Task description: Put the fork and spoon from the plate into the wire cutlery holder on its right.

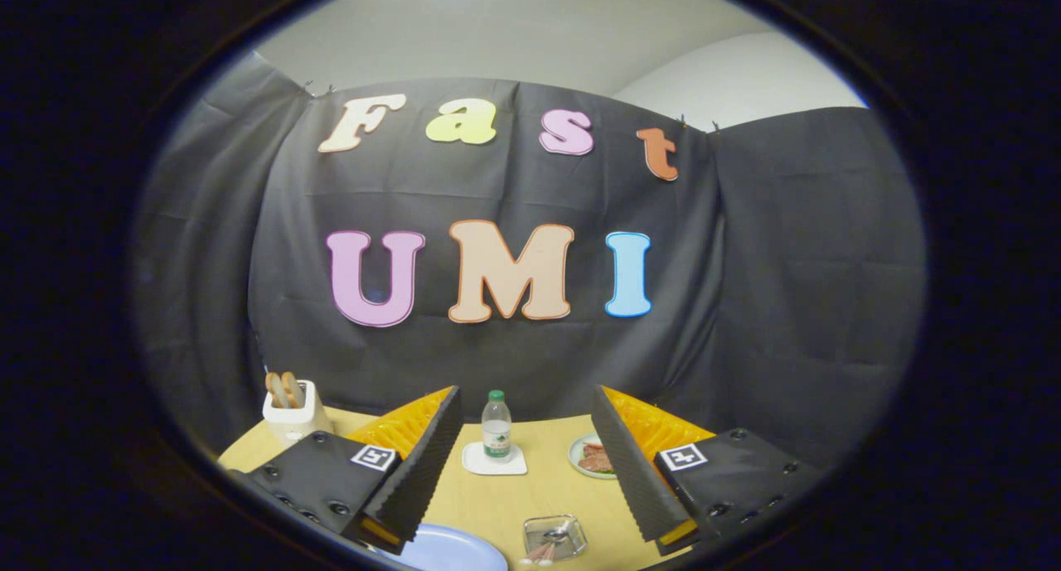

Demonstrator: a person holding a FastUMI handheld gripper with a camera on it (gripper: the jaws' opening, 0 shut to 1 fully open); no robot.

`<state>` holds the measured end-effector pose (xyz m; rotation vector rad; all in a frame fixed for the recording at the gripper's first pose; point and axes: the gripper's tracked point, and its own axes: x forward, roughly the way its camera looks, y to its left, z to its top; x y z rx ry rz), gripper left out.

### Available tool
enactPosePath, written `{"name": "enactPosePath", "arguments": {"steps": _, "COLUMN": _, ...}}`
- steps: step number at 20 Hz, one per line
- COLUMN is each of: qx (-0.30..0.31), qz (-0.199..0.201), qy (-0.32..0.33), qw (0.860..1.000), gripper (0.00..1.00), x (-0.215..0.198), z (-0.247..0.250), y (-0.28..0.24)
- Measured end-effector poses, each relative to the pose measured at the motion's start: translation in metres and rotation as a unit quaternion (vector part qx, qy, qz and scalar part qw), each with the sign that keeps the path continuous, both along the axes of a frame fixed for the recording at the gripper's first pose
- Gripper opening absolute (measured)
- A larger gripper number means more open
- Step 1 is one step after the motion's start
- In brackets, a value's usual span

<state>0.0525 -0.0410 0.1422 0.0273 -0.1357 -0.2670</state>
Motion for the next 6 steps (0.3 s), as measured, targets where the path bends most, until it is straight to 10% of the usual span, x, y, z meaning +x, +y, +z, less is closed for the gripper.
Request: {"name": "enactPosePath", "arguments": {"steps": 6, "qx": -0.010, "qz": 0.003, "qy": 0.016, "qw": 1.000, "gripper": 0.98, "x": -0.006, "z": -0.013, "y": -0.004}}
